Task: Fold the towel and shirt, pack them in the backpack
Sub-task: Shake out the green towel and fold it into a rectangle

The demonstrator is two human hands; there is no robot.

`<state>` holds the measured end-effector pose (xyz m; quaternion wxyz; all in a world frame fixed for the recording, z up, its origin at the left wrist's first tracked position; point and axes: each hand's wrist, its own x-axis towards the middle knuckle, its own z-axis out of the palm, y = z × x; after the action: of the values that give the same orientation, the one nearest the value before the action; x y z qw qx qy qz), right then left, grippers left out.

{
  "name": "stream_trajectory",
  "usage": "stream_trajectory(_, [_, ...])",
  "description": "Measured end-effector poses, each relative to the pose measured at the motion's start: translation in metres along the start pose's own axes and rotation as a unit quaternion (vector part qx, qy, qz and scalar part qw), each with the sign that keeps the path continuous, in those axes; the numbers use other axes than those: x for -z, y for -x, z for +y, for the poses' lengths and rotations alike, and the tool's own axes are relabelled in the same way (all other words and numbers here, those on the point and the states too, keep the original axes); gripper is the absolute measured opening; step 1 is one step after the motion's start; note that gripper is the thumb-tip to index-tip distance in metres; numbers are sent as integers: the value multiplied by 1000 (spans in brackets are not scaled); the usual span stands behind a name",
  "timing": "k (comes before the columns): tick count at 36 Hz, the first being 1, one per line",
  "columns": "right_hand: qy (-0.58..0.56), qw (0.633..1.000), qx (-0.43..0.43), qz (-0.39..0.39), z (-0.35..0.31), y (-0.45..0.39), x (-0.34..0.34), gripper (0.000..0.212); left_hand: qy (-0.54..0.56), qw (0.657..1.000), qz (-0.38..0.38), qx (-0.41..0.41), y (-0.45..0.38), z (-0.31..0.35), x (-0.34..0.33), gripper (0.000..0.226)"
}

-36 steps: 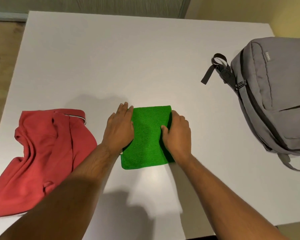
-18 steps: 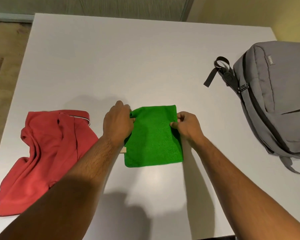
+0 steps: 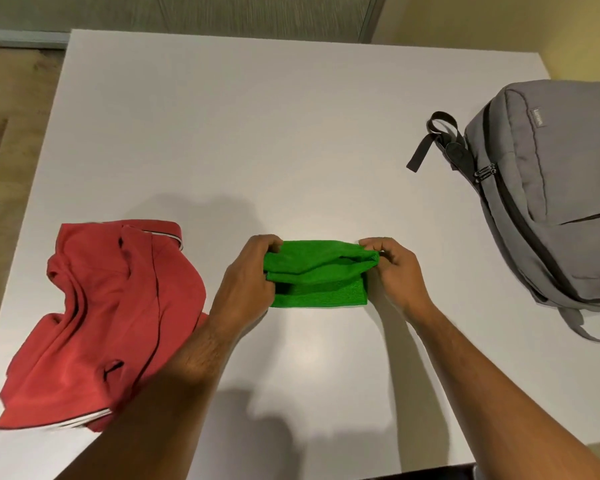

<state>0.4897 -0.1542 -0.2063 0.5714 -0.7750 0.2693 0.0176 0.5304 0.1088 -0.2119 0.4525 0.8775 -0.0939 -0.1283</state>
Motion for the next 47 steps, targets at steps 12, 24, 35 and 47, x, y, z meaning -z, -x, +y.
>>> stream_trajectory(12, [-11, 999, -5, 46, 12, 15, -9, 11, 107, 989, 96, 38, 20, -4, -17, 88])
stream_trajectory(24, [98, 993, 71, 0, 6, 36, -9, 24, 143, 965, 112, 189, 0, 8, -11, 41])
stream_trajectory(35, [80, 986, -48, 139, 5, 61, -24, 40, 152, 962, 92, 206, 4, 10, -14, 35])
stream_trajectory(47, [43, 992, -114, 45, 9, 72, -22, 39, 154, 974, 64, 151, 16, -4, -18, 29])
